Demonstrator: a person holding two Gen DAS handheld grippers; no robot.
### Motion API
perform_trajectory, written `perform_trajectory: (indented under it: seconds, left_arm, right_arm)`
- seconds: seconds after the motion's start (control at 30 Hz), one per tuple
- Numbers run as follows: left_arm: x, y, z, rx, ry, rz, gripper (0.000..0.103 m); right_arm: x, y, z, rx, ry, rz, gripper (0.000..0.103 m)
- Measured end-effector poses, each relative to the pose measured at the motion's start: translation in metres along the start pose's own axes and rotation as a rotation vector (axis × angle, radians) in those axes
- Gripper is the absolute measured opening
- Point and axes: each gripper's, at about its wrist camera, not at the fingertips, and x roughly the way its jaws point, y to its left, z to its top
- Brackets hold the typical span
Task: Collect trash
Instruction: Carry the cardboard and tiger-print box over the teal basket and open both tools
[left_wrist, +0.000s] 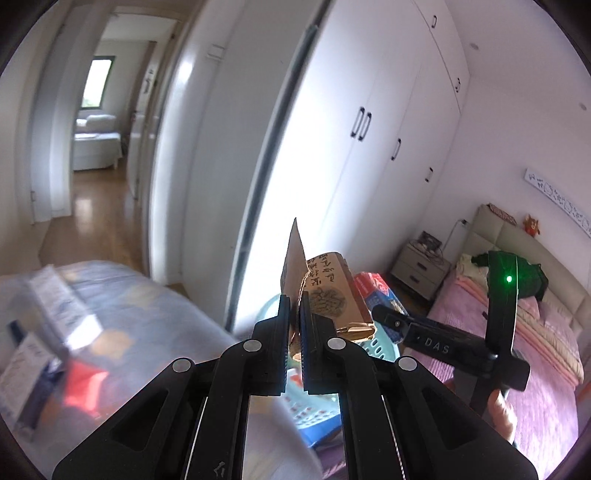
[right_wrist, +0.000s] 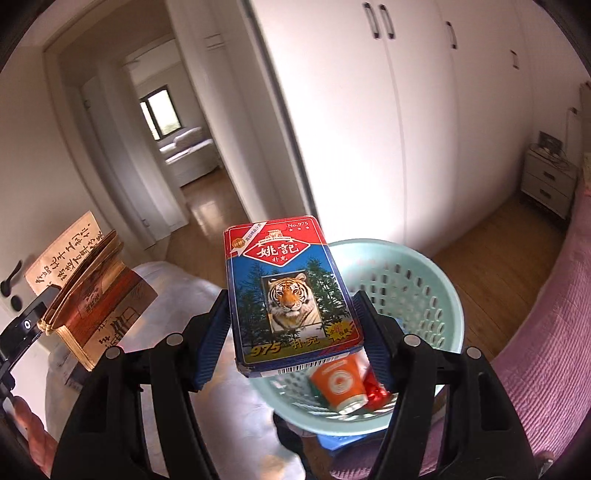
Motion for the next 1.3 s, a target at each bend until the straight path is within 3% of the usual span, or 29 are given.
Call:
perform_trajectory:
  seconds: [0.17, 0.53, 0.6, 0.67, 0.93, 1.07, 1.2, 1.3]
  left_arm:
    - [0.059, -0.006, 0.000, -0.013, 0.070, -0.026, 0.003]
    - [0.119, -0.016, -0.015, -0.001, 0.170, -0.054, 0.006]
    - [0.127, -0.018, -0.017, 0.015, 0.186, -0.048, 0.012]
    - [0.133, -0.018, -0.022, 0.013, 0.206, -0.044, 0.040]
    - [0.116, -0.013, -0.032, 0.004, 0.203, -0.035, 0.044]
    - [0.094, -0.004, -0.033, -0.013, 0.184, -0.011, 0.051]
    - [0.069, 0.008, -0.030, -0.080, 0.161, -0.053, 0.051]
    - [0.043, 0.018, -0.027, -0.098, 0.121, -0.032, 0.051]
  right_arm:
    - [0.028, -0.029, 0.000, 0.061, 0.058, -0.060, 0.063]
    - [0.058, -0.060, -0.012, 0.140, 0.130, -0.089, 0.065]
    - [0.056, -0.061, -0.012, 0.151, 0.125, -0.102, 0.065]
    - [0.053, -0.065, -0.011, 0.163, 0.122, -0.098, 0.065]
    - [0.030, -0.054, -0.010, 0.145, 0.082, -0.077, 0.065]
    - [0.020, -0.036, -0.011, 0.110, 0.068, -0.059, 0.065]
    - [0.009, -0.011, -0.012, 0.048, 0.055, -0.052, 0.065]
    - [0.001, 0.011, -0.013, 0.003, 0.042, -0.033, 0.065]
